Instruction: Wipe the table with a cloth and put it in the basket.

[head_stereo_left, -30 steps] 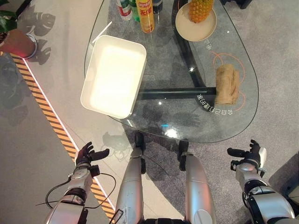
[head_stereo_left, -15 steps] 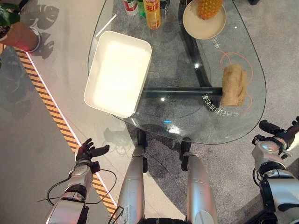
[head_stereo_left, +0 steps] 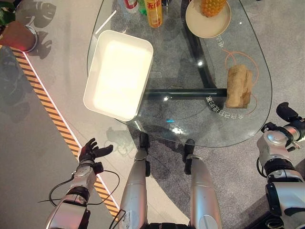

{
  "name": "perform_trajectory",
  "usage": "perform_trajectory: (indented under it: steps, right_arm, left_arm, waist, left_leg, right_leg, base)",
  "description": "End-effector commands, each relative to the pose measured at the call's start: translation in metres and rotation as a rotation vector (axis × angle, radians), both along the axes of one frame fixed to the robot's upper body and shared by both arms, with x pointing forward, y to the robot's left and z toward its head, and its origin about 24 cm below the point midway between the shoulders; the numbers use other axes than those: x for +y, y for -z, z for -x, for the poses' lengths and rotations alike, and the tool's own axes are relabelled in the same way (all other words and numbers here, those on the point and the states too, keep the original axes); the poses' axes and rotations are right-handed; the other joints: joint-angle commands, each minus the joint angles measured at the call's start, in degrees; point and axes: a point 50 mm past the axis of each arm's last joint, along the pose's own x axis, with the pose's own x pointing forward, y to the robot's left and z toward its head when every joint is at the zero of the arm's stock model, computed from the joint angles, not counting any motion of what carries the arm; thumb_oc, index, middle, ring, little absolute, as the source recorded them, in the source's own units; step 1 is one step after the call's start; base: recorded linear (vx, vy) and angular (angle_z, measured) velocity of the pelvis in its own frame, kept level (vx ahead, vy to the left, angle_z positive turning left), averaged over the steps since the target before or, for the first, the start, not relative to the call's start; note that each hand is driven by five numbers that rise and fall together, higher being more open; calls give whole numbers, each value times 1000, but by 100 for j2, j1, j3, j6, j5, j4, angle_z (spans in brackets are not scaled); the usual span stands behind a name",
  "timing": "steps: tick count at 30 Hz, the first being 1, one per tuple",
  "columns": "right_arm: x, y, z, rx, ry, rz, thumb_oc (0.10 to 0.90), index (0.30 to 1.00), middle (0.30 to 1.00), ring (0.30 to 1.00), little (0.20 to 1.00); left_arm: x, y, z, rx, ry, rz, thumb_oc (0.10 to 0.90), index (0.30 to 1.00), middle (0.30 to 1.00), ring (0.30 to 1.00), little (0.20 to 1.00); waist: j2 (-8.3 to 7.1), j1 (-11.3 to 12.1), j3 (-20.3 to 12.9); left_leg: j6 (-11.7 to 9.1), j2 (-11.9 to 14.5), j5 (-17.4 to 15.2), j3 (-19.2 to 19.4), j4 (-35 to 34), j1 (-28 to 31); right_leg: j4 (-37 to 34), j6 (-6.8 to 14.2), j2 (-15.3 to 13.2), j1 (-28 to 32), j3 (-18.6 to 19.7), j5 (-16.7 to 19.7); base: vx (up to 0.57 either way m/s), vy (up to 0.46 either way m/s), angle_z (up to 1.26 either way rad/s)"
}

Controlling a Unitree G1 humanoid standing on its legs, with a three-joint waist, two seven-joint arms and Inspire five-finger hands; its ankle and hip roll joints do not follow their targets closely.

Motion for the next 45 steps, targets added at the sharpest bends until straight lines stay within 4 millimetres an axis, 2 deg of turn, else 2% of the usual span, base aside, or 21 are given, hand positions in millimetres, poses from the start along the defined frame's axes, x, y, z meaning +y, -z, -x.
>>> perform_trajectory:
  steps: [1, 3, 10, 13, 21, 33, 45]
  right_arm:
    - [1, -44, 5, -154, 5, 200, 800, 900, 900, 900, 900]
    - [13, -51, 0, -177, -59, 238, 800, 900, 900, 900, 900]
    - [40, -54, -8, -185, -174, 293, 800, 900, 900, 900, 900]
    - [54, -52, -13, -168, -234, 297, 800, 900, 900, 900, 900]
    - [71, -40, -25, -75, -317, 296, 800, 900, 900, 900, 900]
    - [79, -22, -38, 64, -381, 246, 800, 900, 900, 900, 900]
    - [71, -15, -46, 149, -361, 226, 800, 900, 900, 900, 900]
  left_arm:
    - [29, -5, 13, 9, -104, -64, 800, 900, 900, 900, 900]
    - [28, -4, 13, 10, -104, -61, 800, 900, 900, 900, 900]
    - [23, 0, 15, 11, -102, -54, 800, 900, 900, 900, 900]
    - [19, 1, 14, 11, -95, -52, 800, 900, 900, 900, 900]
    - [10, 4, 12, 17, -77, -51, 800, 900, 900, 900, 900]
    - [5, 5, 9, 24, -55, -53, 800, 900, 900, 900, 900]
    - [-1, 5, 4, 28, -28, -58, 800, 900, 900, 900, 900]
  waist:
    - [-186, -140, -60]
    - [-181, -162, -60]
    - [-172, -176, -60]
    - [-164, -174, -60]
    - [-137, -132, -60]
    - [-74, -51, -60]
    - [3, 38, -60]
  left_leg:
    - [282, -390, -805, 21, 671, -29]
    - [281, -398, -811, 24, 675, -29]
    - [281, -412, -806, 52, 652, -15]
    - [281, -423, -809, 59, 662, -10]
    - [293, -445, -813, 77, 665, 22]
    - [296, -475, -868, 95, 729, 17]
    - [312, -521, -872, 74, 748, 12]
  right_leg:
    - [-755, -10, 155, 277, -162, 489]
    - [-753, -14, 155, 268, -142, 482]
    - [-788, -34, 156, 282, -115, 467]
    - [-767, -43, 164, 277, -96, 452]
    - [-751, -61, 161, 302, -110, 433]
    - [-667, -74, 136, 275, -140, 385]
    - [-606, -71, 131, 241, -171, 378]
  base:
    - [0, 0, 0]
    - [0, 0, 0]
    - [0, 0, 0]
    - [0, 0, 0]
    - [0, 0, 0]
    - [0, 0, 0]
    - [0, 0, 0]
